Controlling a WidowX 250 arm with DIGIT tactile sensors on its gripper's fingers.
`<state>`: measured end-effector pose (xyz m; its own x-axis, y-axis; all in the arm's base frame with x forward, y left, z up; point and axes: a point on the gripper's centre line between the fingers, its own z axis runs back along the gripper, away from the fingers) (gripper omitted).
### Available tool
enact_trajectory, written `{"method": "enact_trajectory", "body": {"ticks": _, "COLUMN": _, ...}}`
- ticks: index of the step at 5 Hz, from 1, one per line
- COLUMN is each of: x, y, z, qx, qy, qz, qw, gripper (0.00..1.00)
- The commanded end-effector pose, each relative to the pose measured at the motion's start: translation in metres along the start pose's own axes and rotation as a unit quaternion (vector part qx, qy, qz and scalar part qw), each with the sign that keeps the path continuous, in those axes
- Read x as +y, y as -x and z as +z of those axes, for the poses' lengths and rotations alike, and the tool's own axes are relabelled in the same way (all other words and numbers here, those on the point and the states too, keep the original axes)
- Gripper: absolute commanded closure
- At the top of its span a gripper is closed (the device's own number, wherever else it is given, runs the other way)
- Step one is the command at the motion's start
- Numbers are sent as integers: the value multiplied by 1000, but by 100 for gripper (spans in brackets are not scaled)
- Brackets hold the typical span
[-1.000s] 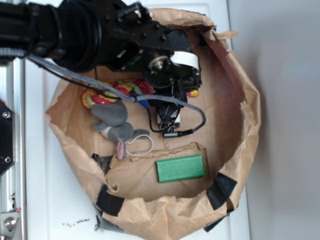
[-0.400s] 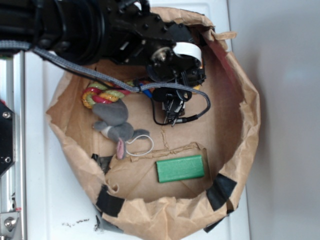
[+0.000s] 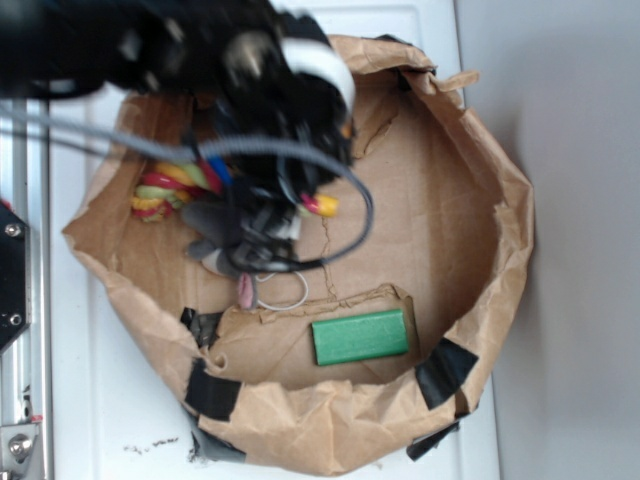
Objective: Grab the multicolored rope.
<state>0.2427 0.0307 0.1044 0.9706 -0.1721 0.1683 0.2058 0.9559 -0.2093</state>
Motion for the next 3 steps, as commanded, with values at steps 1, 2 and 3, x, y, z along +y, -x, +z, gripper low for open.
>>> {"method": "enact_trajectory", "body": {"ticks": 1, "x": -18, "y": 5, "z": 74, "qx": -8, "qy": -4, "qz": -21, "qw": 1000, "gripper": 100}}
{"method": "enact_trajectory", "body": {"ticks": 2, "x": -20, "y": 7, "z": 68, "qx": -13, "qy": -8, "qz": -28, "qw": 999, "gripper": 100}}
{"method": "enact_trajectory", "body": {"ticks": 3, "x": -18, "y": 3, "z": 62, "qx": -29, "qy": -41, "qz": -36, "qw": 998, "gripper": 10}}
